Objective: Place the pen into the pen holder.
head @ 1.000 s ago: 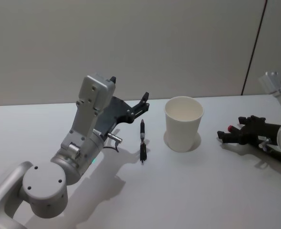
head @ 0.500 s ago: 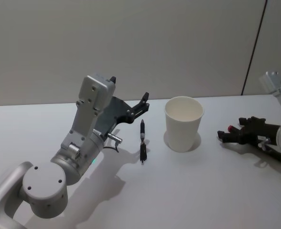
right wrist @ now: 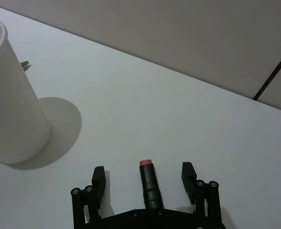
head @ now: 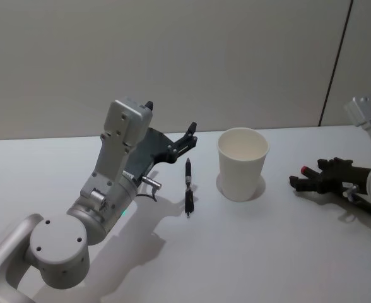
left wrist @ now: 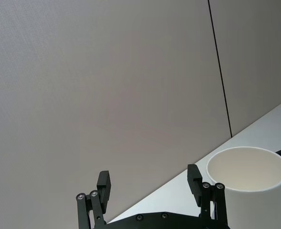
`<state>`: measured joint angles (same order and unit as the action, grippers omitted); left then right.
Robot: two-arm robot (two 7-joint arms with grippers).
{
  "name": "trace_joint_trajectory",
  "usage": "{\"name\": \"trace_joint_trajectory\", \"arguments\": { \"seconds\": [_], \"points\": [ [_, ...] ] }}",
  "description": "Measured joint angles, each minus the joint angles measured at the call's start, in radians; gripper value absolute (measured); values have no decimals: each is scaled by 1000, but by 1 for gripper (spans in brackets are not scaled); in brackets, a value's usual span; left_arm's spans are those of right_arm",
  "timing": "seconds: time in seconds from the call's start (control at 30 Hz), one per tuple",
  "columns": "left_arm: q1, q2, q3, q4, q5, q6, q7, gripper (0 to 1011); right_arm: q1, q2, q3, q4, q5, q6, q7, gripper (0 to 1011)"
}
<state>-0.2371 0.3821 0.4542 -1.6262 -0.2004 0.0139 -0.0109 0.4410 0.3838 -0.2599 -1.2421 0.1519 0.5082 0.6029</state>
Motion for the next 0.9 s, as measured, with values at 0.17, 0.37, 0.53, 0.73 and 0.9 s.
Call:
{"name": "trace_joint_trajectory", "arguments": {
  "seconds": [0.17, 0.37, 0.53, 0.73, 0.9],
  "points": [
    [0, 0, 0, 0, 0, 0, 0, 1001, 0, 1, 1, 2, 2, 2, 1, 964],
    [0, 0, 0, 0, 0, 0, 0, 1001, 0, 2, 1, 3, 3, 3, 1, 890],
    [0, 0, 0, 0, 0, 0, 0, 1001, 0, 3, 1, 4, 3, 4, 2, 855],
    [0, 0, 0, 0, 0, 0, 0, 1001, 0, 3, 1, 4, 3, 5, 2, 817],
    [0, 0, 0, 0, 0, 0, 0, 1001, 0, 4, 1, 4, 3, 5, 2, 794]
  ]
}}
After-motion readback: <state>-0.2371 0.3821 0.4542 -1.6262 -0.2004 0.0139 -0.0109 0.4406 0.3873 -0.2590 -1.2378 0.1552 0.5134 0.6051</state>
